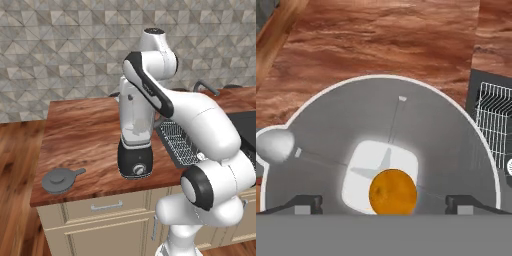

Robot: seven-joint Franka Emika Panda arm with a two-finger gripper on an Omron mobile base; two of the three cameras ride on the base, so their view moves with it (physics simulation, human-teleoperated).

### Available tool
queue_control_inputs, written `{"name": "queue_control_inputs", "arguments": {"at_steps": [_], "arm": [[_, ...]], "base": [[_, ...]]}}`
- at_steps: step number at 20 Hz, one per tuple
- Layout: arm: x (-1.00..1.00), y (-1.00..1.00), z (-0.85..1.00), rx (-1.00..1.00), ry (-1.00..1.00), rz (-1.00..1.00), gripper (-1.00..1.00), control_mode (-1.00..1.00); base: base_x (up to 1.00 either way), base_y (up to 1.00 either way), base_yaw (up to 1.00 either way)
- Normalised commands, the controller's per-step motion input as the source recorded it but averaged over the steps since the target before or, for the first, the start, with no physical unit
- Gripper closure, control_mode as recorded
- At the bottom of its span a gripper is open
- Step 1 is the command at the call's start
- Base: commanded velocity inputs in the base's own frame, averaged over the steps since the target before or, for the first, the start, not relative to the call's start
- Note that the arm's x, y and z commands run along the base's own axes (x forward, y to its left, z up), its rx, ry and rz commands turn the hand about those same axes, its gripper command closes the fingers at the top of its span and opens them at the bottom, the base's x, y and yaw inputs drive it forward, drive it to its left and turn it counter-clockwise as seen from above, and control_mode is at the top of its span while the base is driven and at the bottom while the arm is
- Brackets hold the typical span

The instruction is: Open the blender lid, put the orange in the blender, close the lid, and start the blender.

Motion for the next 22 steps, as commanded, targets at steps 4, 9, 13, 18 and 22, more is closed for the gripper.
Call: {"name": "queue_control_inputs", "arguments": {"at_steps": [4, 9, 13, 18, 22], "arm": [[-0.49, 0.00, 0.92, 0.00, -0.23, 0.00, -1.00, -1.00], [-0.91, 0.18, 0.08, 0.00, -0.13, 0.04, -1.00, -1.00], [-1.00, 0.56, -0.18, 0.00, -0.05, 0.12, -1.00, -1.00], [-0.87, 0.82, -0.35, -0.05, 0.00, 0.12, -1.00, -1.00], [-0.55, 0.97, -0.47, -0.10, 0.00, 0.10, -1.00, -1.00]], "base": [[0.00, 0.00, 0.00], [0.00, 0.00, 0.00], [0.00, 0.00, 0.00], [0.00, 0.00, 0.00], [0.00, 0.00, 0.00]]}}
